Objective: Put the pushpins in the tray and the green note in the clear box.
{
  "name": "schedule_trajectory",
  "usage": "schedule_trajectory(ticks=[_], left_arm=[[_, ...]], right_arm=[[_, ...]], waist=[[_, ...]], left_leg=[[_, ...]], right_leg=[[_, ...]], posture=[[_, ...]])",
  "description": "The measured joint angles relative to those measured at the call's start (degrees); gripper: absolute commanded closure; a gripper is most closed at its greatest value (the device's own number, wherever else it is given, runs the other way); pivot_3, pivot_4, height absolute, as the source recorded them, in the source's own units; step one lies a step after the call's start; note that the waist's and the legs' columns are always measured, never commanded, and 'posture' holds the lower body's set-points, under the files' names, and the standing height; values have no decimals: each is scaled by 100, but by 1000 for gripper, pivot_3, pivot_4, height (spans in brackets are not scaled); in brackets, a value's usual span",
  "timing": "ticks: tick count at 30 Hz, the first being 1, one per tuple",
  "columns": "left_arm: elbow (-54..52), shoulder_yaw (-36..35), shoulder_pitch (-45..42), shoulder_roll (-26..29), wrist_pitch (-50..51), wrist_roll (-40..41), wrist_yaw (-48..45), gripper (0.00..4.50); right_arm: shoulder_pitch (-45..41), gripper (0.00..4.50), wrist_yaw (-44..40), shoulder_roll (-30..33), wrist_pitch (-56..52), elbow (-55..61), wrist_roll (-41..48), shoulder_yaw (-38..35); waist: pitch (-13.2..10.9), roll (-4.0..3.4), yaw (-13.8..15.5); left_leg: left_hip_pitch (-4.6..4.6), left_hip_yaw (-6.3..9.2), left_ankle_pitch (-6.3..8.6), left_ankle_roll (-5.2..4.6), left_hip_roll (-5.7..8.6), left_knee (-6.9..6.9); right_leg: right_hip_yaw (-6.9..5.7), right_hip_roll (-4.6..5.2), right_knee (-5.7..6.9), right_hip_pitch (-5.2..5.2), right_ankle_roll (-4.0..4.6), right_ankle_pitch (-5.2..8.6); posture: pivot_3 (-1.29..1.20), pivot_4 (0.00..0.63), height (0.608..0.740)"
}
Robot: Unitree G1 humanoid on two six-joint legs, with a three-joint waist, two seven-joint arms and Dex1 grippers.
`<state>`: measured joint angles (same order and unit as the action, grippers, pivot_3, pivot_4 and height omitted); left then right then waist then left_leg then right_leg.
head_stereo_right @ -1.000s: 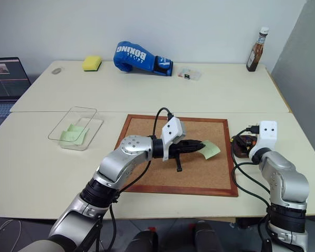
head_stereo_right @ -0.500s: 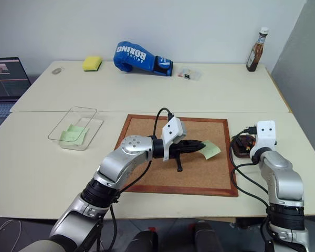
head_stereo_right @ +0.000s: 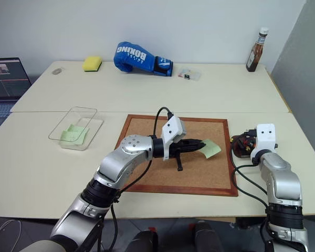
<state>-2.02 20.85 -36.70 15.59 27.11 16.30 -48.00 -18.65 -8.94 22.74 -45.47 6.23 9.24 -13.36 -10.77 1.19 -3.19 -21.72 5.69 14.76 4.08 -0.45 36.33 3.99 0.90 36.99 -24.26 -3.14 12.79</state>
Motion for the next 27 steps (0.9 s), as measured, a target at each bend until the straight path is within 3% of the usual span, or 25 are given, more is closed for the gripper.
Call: schedule_trajectory(ticks=[8, 15, 18, 27], left_arm=[[-149, -504, -5, 66, 432, 155, 241, 4500], [-504, -1686, -15, 885, 1152, 274, 758, 4500], [-493, -2241, -27, 1206, 1313, 65, 1385, 4500], [128, -3501, -182, 1467, 1376, -1078, 3901, 4500]], right_arm=[[86, 39, -620, 127, -90, 750, 765, -396], [-112, 39, -1683, 480, -702, 1879, 2180, -428], [-551, 39, -1877, 478, -859, 2148, 2622, -139], [-1623, 39, -1977, -15, -869, 2333, 3153, 857]], waist=[[0, -1, -5], [-1, -2, -42], [-1, -2, -40], [-1, -1, 5]], left_leg=[[-1, 4, 0, 0, -1, 5], [8, 7, 0, 0, -9, 10], [8, 10, 0, 0, -10, 19], [-11, 26, 1, 0, -8, 38]], right_leg=[[-2, -1, 1, 2, -1, -1], [-4, -11, 7, 7, -2, -1], [-7, -12, 9, 10, -3, -2], [-21, -8, 2, 9, -5, -6]], posture=[[0, 150, 740], [0, 150, 740], [0, 150, 740], [0, 150, 740]])
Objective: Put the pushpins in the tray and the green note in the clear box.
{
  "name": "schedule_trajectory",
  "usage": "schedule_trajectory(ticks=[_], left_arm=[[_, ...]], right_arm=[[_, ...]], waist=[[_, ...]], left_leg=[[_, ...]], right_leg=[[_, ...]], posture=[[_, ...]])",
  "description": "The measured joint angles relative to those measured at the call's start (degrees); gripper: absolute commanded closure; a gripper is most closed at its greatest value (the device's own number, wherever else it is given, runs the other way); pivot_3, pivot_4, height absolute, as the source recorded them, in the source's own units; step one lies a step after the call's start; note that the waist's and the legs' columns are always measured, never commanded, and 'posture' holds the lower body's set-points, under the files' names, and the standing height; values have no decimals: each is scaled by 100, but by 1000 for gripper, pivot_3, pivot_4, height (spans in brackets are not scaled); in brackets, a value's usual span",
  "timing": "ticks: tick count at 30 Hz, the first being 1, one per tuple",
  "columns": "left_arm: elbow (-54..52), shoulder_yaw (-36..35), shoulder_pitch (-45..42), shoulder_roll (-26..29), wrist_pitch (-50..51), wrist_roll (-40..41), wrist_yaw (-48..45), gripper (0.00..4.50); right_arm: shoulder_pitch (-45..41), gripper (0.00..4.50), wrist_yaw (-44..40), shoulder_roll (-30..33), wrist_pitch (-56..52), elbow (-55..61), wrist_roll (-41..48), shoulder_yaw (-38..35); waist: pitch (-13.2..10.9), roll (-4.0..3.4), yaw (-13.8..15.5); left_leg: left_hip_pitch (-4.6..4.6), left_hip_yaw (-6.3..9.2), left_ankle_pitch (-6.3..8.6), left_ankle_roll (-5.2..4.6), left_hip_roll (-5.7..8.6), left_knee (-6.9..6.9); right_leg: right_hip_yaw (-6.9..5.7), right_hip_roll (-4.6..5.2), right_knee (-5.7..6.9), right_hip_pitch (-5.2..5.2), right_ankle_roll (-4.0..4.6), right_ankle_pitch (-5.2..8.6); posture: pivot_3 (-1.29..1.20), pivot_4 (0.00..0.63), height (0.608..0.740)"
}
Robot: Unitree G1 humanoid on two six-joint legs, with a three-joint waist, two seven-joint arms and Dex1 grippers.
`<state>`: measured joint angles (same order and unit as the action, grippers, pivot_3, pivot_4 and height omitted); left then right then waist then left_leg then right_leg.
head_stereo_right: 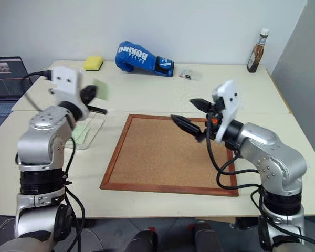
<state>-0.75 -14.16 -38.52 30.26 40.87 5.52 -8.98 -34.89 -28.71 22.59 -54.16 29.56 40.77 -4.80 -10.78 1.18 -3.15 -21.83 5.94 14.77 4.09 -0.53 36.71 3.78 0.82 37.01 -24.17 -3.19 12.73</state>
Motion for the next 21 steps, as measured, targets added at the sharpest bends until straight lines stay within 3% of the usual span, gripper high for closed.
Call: schedule_trajectory(ticks=[5, 17, 21], left_arm=[[395, -433, 315, -280, -11, -182, 807, 4500], [837, -435, 501, -533, -290, -86, 963, 2334], [859, -409, 466, -510, -430, -77, 902, 1405]], right_arm=[[15, 39, -12, -76, 275, -198, -150, 348], [236, 0, 270, 11, 356, -304, -206, 356], [251, 0, 401, 12, 331, -293, -174, 321]], waist=[[1, 1, 81], [0, 3, 124], [0, 3, 124]], left_leg=[[-3, 6, 0, 0, 5, 8], [-6, 9, 0, 1, 4, 17], [-7, 9, 0, 1, 4, 17]], right_leg=[[-8, 7, 2, 3, 1, -1], [-12, 6, 7, 2, 4, -7], [-12, 7, 6, 2, 4, -7]], posture=[[0, 150, 740], [0, 150, 740], [0, 150, 740]])
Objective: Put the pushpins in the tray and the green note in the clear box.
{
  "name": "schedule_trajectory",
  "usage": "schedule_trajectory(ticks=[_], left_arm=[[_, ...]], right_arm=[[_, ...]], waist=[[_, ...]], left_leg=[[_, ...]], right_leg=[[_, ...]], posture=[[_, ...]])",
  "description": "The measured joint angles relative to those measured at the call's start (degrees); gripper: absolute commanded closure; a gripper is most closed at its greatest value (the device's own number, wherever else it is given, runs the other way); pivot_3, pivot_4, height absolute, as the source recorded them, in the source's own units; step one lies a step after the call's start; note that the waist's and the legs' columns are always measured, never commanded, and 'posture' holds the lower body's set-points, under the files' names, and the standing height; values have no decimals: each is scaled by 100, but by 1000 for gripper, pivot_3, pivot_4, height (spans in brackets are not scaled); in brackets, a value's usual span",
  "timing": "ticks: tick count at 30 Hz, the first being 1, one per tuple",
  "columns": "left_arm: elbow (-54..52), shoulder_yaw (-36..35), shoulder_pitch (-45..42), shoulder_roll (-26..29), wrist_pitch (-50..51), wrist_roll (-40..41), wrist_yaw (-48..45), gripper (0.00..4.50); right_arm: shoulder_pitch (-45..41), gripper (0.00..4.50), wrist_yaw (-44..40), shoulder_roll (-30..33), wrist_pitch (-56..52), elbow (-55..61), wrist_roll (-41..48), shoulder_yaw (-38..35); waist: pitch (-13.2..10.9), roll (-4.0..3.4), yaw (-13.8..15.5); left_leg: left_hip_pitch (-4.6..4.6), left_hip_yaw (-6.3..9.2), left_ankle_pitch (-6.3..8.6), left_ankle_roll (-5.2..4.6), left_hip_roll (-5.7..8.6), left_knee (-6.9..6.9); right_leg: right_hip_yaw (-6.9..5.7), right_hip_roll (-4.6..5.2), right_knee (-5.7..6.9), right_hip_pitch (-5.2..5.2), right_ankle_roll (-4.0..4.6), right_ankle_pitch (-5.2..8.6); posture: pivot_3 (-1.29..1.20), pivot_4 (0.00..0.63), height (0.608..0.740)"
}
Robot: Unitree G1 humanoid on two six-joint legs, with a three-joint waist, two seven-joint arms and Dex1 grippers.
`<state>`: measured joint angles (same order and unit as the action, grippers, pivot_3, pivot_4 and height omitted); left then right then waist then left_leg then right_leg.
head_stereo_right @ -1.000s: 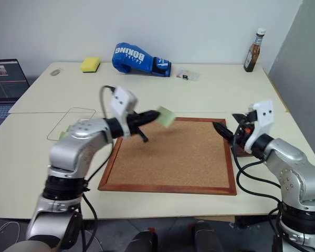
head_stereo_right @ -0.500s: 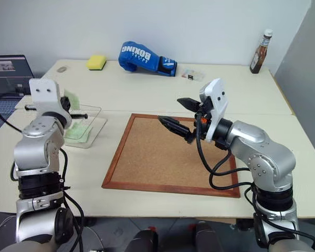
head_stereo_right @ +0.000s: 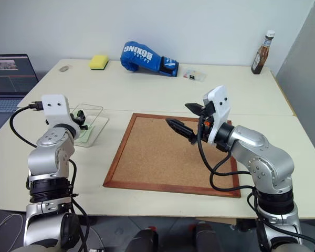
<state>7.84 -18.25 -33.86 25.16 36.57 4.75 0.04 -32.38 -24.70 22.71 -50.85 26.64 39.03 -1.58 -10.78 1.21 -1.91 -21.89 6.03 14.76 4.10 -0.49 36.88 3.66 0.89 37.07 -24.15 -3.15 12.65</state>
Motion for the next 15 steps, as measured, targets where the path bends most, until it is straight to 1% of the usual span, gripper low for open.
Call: schedule_trajectory(ticks=[1, 2, 3, 5, 7, 9, 10, 11, 13, 15], left_arm=[[-3, 35, 8, 26, -73, 9, -107, 1225], [-57, 99, 32, 43, -173, 36, -241, 1138], [-123, 159, 61, 43, -235, 53, -355, 895], [-513, 446, 298, 47, -489, 72, -710, 536], [-958, 703, 550, -39, -684, 85, -935, 196], [-1380, 868, 800, -261, -714, 167, -1011, 196], [-1889, 1032, 1221, -555, -725, 204, -1003, 196], [-2075, 1137, 1427, -713, -734, 221, -983, 196], [-2341, 1430, 2019, -1129, -792, 214, -862, 196], [-2342, 1607, 2377, -1343, -824, 157, -741, 196]], right_arm=[[10, 0, 41, 0, -15, 16, 5, -38], [25, 0, 112, 3, -29, 38, 6, -81], [31, 0, 157, 3, -45, 50, 4, -107], [164, 0, 370, 4, -72, 174, -30, -173], [422, 0, 604, 85, 5, 290, -367, -93], [697, 0, 894, 113, 118, 294, -783, -10], [1055, 0, 1249, 46, 364, 300, -1212, 71], [1224, 0, 1389, 6, 472, 286, -1392, 92], [1696, 0, 1767, -124, 886, 192, -1981, 221], [2027, 0, 1988, -248, 1241, 78, -2342, 296]], waist=[[0, 0, 0], [0, 0, 2], [0, 0, 4], [0, 1, 10], [0, 1, 12], [1, 1, 10], [7, 3, 8], [9, 2, 8], [8, 2, 4], [7, 3, -18]], left_leg=[[-1, 0, 0, 0, 0, 0], [-1, 0, 0, 0, 0, 0], [-1, 0, 0, 0, 1, 0], [-2, 0, 0, 0, 1, -2], [-4, -2, 1, 1, 2, -3], [-4, -7, 1, 1, 4, -4], [2, -12, 1, 1, 3, -6], [2, -17, 2, 2, 4, -7], [1, -21, 2, 2, 3, -5], [1, -25, 1, 1, -3, -2]], right_leg=[[-1, 0, 0, 0, 0, 0], [-1, 0, 0, 0, 0, 0], [0, 1, -1, 0, 0, 0], [0, 3, -5, 2, 1, -1], [2, 6, -9, 2, 1, 0], [6, 8, -11, 1, 0, 0], [10, 9, -11, 5, 0, 1], [14, 11, -11, 4, 0, 1], [18, 11, -8, -1, -1, 1], [24, 0, -3, -6, -5, -2]], posture=[[0, 150, 740], [0, 150, 740], [0, 150, 740], [0, 150, 740], [0, 150, 740], [0, 150, 740], [0, 150, 740], [0, 150, 740], [0, 150, 740], [0, 150, 740]])
